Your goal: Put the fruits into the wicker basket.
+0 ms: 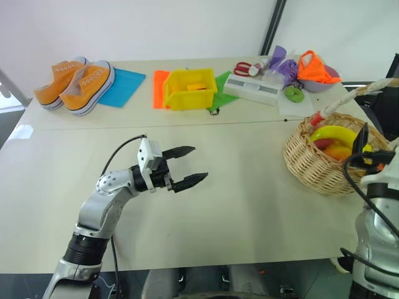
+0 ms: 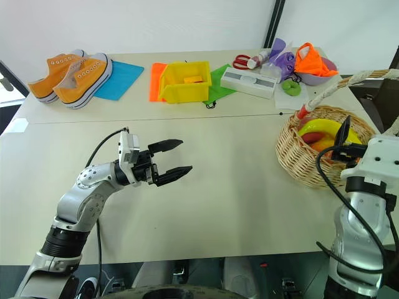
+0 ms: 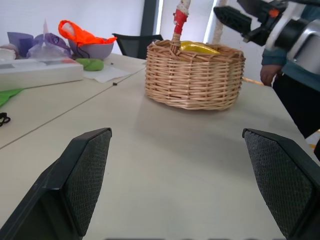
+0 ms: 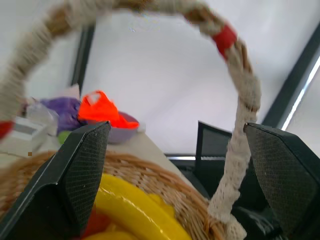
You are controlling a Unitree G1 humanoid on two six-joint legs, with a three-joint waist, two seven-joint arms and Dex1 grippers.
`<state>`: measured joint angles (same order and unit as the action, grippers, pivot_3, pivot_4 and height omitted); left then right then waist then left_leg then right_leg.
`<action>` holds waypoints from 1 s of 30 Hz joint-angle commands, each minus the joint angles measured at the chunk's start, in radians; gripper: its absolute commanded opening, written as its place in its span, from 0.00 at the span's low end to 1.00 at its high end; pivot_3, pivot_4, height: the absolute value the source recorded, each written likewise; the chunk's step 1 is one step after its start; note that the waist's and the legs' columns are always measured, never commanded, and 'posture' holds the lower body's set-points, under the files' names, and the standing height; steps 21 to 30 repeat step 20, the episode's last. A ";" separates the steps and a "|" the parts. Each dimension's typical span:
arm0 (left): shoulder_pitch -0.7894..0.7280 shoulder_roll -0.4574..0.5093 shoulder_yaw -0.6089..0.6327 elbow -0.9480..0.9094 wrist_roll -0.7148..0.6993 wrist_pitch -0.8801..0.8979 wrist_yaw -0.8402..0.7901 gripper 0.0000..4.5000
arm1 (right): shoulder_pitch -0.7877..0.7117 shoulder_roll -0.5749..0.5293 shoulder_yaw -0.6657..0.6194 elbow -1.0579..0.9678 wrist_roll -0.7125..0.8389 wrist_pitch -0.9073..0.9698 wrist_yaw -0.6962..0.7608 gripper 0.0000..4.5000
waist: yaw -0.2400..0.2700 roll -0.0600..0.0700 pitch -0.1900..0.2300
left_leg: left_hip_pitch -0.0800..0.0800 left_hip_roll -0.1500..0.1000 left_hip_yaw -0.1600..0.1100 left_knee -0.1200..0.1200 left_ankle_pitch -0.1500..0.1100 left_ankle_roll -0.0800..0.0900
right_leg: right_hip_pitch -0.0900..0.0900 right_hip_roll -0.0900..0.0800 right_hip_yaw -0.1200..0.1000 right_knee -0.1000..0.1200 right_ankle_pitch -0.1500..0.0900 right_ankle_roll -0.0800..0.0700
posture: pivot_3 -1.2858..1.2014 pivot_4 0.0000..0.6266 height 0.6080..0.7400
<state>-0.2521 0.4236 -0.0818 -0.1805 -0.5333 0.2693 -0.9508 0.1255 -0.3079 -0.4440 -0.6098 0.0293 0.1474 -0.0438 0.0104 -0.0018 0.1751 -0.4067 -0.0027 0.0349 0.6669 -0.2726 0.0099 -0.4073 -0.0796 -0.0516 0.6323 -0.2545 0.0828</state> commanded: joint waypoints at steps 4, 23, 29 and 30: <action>0.021 0.040 0.112 -0.003 0.026 -0.042 0.061 1.00 | 0.003 -0.064 0.248 -0.011 0.192 -0.092 0.336 0.99 | -0.017 0.000 0.000 | 0.001 0.001 0.000 0.000 0.000 0.000 | 0.000 0.000 0.000 0.000 0.000 0.000 | 0.52 0.24 1.00; 0.242 0.094 0.437 0.069 0.131 -0.130 0.346 1.00 | -0.308 -0.283 0.449 0.343 0.439 0.086 0.928 0.99 | -0.018 -0.003 0.000 | 0.001 0.001 -0.001 0.000 0.000 0.000 | 0.000 -0.004 0.000 0.000 0.000 0.000 | 0.52 0.24 1.00; 0.242 0.094 0.437 0.069 0.131 -0.130 0.346 1.00 | -0.308 -0.283 0.449 0.343 0.439 0.086 0.928 0.99 | -0.018 -0.003 0.000 | 0.001 0.001 -0.001 0.000 0.000 0.000 | 0.000 -0.004 0.000 0.000 0.000 0.000 | 0.52 0.24 1.00; 0.242 0.094 0.437 0.069 0.131 -0.130 0.346 1.00 | -0.308 -0.283 0.449 0.343 0.439 0.086 0.928 0.99 | -0.018 -0.003 0.000 | 0.001 0.001 -0.001 0.000 0.000 0.000 | 0.000 -0.004 0.000 0.000 0.000 0.000 | 0.52 0.24 1.00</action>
